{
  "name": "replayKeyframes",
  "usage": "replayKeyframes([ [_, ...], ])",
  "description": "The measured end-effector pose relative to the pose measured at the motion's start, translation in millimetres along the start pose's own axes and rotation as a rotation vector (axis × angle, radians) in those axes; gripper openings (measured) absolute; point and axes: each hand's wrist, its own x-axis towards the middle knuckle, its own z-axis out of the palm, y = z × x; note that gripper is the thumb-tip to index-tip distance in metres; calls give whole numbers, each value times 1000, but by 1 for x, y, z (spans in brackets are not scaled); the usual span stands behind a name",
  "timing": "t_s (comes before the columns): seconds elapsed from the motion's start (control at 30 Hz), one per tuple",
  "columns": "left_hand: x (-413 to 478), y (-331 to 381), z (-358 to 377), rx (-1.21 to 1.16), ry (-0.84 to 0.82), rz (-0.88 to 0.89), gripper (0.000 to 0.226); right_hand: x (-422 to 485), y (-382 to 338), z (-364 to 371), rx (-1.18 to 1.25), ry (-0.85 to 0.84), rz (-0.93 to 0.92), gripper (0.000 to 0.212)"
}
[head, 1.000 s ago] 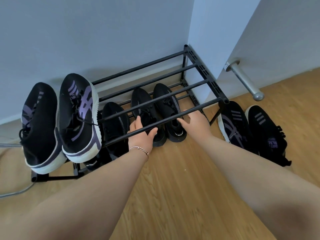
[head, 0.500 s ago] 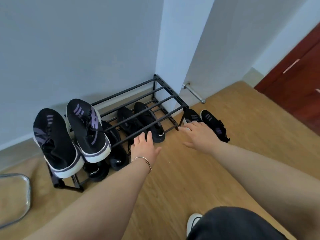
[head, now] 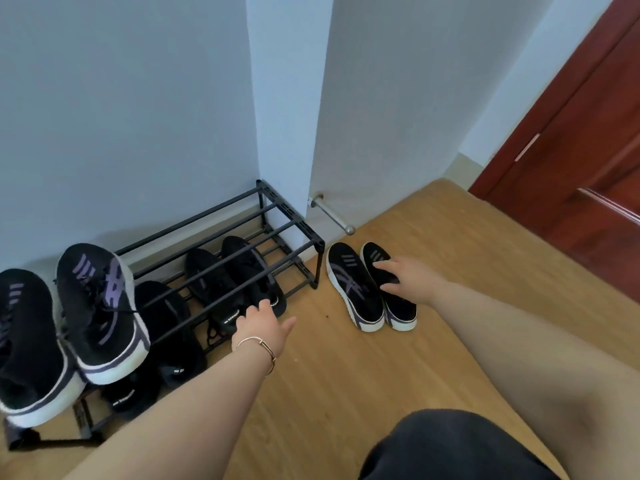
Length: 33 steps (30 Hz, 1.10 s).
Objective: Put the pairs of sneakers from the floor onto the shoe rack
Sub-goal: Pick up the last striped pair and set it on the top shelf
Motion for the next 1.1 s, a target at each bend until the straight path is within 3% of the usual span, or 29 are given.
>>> replayKeyframes([
  [0.1,31,43,30,-67,-15,-86,77,25,63,24,78,37,80,58],
  [0.3,72,113,71,-123,-50,-131,80,70,121,77,235,60,109,59],
  [0.63,134,200,129,-175,-128,-201,69,128,156,140,440,63,343,53],
  [0.9,158,218,160,-268,-118,-312,54,146,152,158,672,164,495,32],
  [1.1,165,198,171,-392,-28,-281,35,142,157,160,897,249,535,11],
])
